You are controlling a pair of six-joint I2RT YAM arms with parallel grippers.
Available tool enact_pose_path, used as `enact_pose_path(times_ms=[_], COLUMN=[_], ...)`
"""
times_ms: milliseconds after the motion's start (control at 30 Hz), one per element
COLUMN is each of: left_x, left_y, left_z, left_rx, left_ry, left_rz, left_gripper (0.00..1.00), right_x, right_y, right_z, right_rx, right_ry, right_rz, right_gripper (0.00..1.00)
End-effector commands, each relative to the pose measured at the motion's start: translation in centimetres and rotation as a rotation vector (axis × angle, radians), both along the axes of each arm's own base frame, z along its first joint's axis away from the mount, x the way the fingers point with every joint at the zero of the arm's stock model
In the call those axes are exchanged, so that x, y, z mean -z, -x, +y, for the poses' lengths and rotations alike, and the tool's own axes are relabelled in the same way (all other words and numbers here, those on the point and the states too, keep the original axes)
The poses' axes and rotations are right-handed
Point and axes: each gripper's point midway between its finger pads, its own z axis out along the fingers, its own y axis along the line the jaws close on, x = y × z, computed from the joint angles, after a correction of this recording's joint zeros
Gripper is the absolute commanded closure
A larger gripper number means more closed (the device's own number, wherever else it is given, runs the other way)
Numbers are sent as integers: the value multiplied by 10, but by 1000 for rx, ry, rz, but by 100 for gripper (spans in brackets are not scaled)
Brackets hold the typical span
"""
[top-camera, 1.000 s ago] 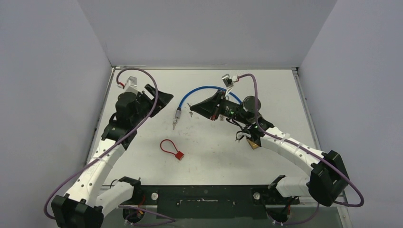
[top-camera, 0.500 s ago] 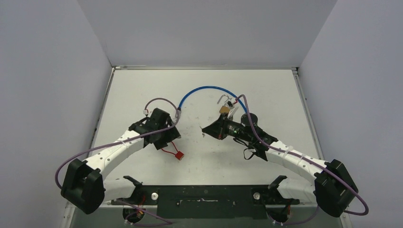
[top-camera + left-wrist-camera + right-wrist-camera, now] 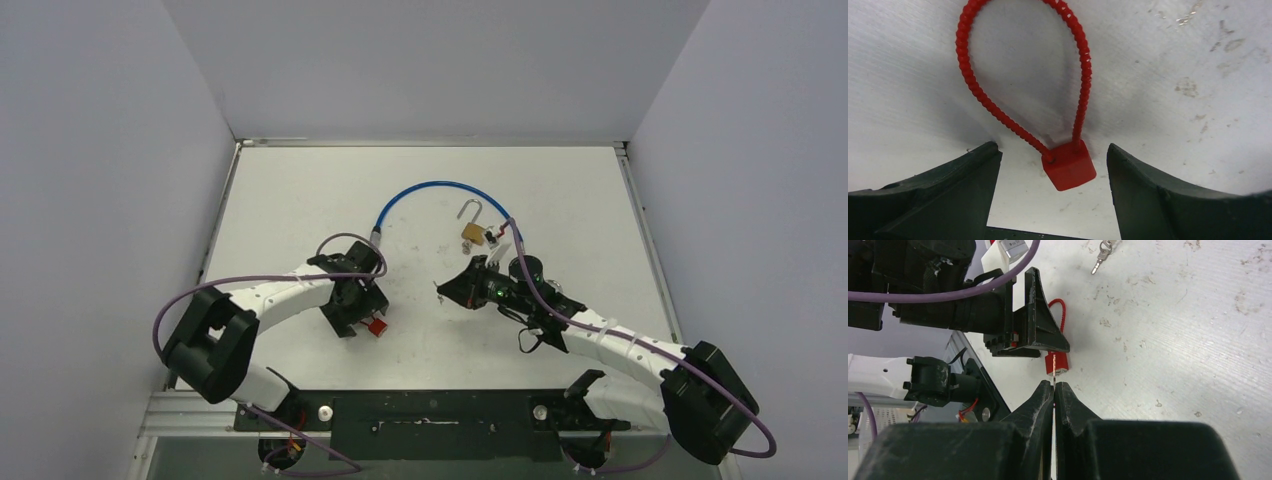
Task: Unlock with the key
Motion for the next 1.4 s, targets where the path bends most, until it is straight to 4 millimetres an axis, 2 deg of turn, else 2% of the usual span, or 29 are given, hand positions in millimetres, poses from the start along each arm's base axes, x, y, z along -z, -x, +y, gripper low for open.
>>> enact_pose_path(times_ms=[0, 167, 300, 433, 633, 833, 1000, 1167, 1367], left_x=[9, 16, 21, 22, 7, -24, -52, -67, -75], left_y=[7, 10, 9, 10, 3, -1, 1, 15, 16], left_z=[-7, -8, -17, -21, -38, -59, -88, -93, -97], left_rx=[-18, -28, 0, 22, 98, 206, 329, 418, 425], left_ry=[-28, -40, -2, 21, 95, 244, 484, 539, 566], left_rz=[40, 28, 27, 23, 0, -28, -58, 2, 9], left_gripper=[26, 34, 48, 71, 100, 100, 100, 100, 100], right_x=[-19, -18, -17, -20, -23, -23, -14, -5, 3], right_y=[-9, -8, -7, -1, 9, 14, 11, 10, 10], right_z=[-2, -5, -5, -3, -2, -2, -5, -9, -11], right_rx=[41, 50, 45, 16, -26, -30, 9, 38, 51], right_ry=[-42, -40, -40, -63, -92, -121, -104, -77, -54], right_rz=[-71, -71, -65, -78, -86, -59, -8, 33, 55], right_gripper=[100, 100, 100, 100, 100, 100, 100, 100, 100])
